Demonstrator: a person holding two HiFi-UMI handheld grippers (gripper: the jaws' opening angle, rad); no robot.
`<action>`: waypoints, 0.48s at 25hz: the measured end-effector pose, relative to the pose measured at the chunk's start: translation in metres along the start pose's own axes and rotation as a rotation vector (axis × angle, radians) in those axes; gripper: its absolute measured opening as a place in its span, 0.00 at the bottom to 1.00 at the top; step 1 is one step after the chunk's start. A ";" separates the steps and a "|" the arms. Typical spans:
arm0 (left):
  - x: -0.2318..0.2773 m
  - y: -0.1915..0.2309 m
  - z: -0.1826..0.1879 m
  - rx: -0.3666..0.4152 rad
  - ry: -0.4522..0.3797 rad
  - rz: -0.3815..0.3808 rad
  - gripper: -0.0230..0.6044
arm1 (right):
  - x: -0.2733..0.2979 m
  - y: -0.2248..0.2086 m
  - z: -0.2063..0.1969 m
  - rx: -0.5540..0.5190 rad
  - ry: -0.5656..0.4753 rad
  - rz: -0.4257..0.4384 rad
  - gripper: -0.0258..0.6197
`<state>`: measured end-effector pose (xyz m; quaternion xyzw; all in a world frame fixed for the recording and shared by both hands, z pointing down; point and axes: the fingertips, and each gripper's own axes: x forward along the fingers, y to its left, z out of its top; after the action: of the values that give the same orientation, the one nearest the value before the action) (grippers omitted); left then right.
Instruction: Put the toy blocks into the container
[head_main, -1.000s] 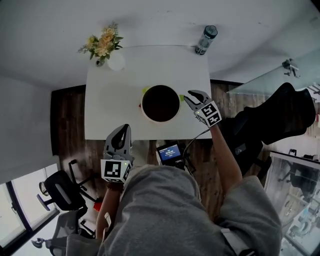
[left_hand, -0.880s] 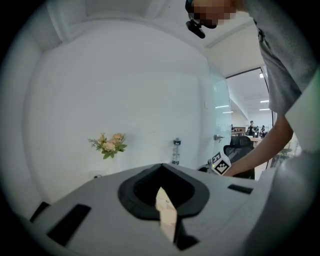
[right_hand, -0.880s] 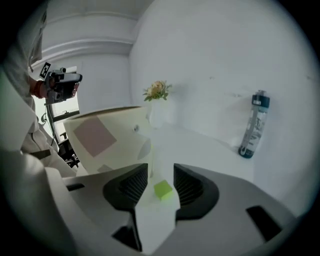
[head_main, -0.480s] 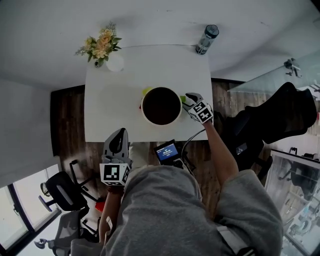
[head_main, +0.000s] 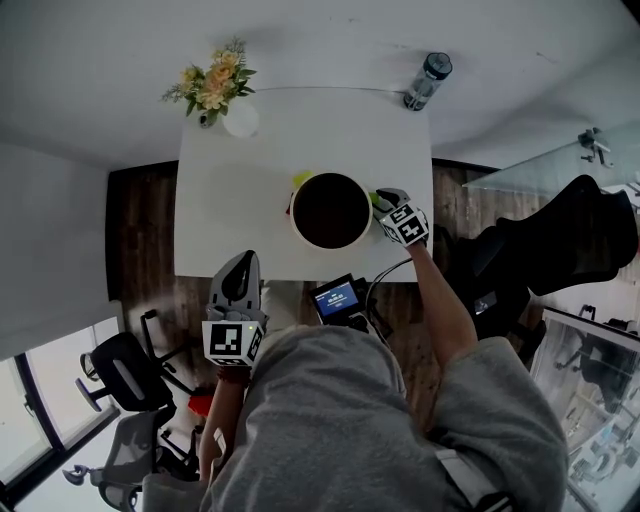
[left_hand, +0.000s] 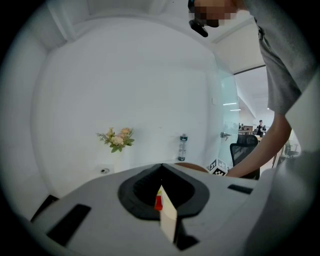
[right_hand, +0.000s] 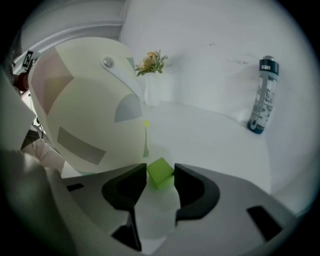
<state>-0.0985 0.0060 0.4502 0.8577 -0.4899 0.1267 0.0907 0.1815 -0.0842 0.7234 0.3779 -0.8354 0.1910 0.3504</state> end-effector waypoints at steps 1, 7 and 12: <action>0.000 0.000 0.000 -0.001 0.001 0.002 0.04 | 0.000 0.000 0.000 0.001 0.000 -0.001 0.31; 0.003 -0.002 0.001 -0.004 -0.008 0.002 0.04 | -0.005 -0.003 0.002 -0.010 0.005 -0.011 0.31; 0.007 -0.007 0.001 -0.005 -0.010 -0.003 0.04 | -0.019 -0.011 0.013 0.001 -0.034 -0.027 0.31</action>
<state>-0.0885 0.0032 0.4510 0.8589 -0.4893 0.1213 0.0908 0.1931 -0.0897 0.7012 0.3924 -0.8361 0.1804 0.3383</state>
